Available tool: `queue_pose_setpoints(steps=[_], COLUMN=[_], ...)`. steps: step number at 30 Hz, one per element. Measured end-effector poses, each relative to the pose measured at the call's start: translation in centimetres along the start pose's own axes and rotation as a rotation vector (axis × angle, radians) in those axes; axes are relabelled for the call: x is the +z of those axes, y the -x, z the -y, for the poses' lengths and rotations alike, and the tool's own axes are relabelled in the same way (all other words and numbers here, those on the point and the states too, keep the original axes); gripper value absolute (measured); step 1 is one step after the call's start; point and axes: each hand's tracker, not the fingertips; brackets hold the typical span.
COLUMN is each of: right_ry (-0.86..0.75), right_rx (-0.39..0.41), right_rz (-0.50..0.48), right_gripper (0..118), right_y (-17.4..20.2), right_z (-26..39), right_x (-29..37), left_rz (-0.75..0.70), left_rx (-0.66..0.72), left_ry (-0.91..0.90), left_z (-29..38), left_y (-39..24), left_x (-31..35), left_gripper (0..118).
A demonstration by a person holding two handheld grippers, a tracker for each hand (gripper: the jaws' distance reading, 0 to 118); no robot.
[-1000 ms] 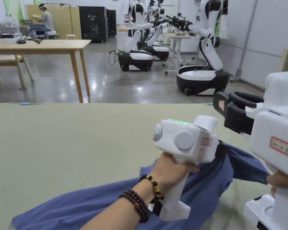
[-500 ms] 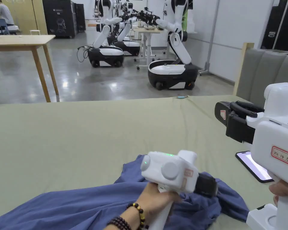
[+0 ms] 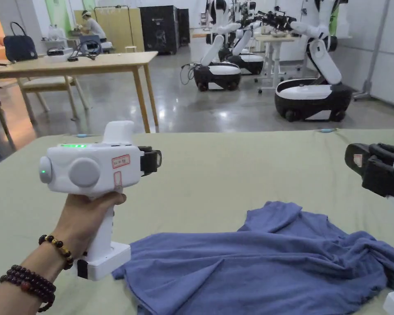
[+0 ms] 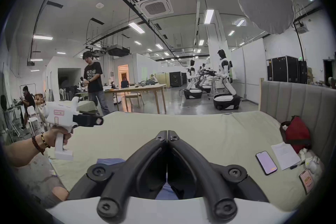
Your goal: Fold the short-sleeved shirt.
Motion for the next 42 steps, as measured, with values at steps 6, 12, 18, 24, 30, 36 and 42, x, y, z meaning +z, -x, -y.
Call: queue_pose_setpoints(steps=[6,12,18,24,30,36,42], right_ry=[0.015,0.045,0.086,0.123,0.159,0.409,0.601], right_rx=[-0.01,-0.018,-0.02,-0.044,-0.019,0.026,-0.042], right_rz=[-0.034,-0.063,-0.056,-0.041,-0.036,0.112,0.271], right_gripper=[0,0,0,0,0,7,117], right_y=[2.0,2.6,2.3,1.8,0.5,-8.5,-17.3], right_z=[-0.4,0.2,1.4,2.6,2.4,5.0,10.8], right_x=[-1.0,-1.3,-2.2,-3.0,-4.1,-8.3,-10.2], left_rz=[-0.189,-0.32,-0.323,-0.305,-0.276,-0.244,-0.237], left_rx=[-0.01,-0.087,-0.001,-0.073,-0.099,-0.055,-0.059], left_ry=[0.221,0.522,0.543,0.454,0.471,0.519,0.53], left_z=[3.9,10.5,13.9,14.9,14.6,15.0,15.3], left_y=[3.3,6.7,9.1,7.7,5.6,5.3,5.3], left_x=[0.6,-5.8,-8.6,-9.7,-9.4,-8.8,-9.0], left_gripper=[15,115,114,75,5,5,5])
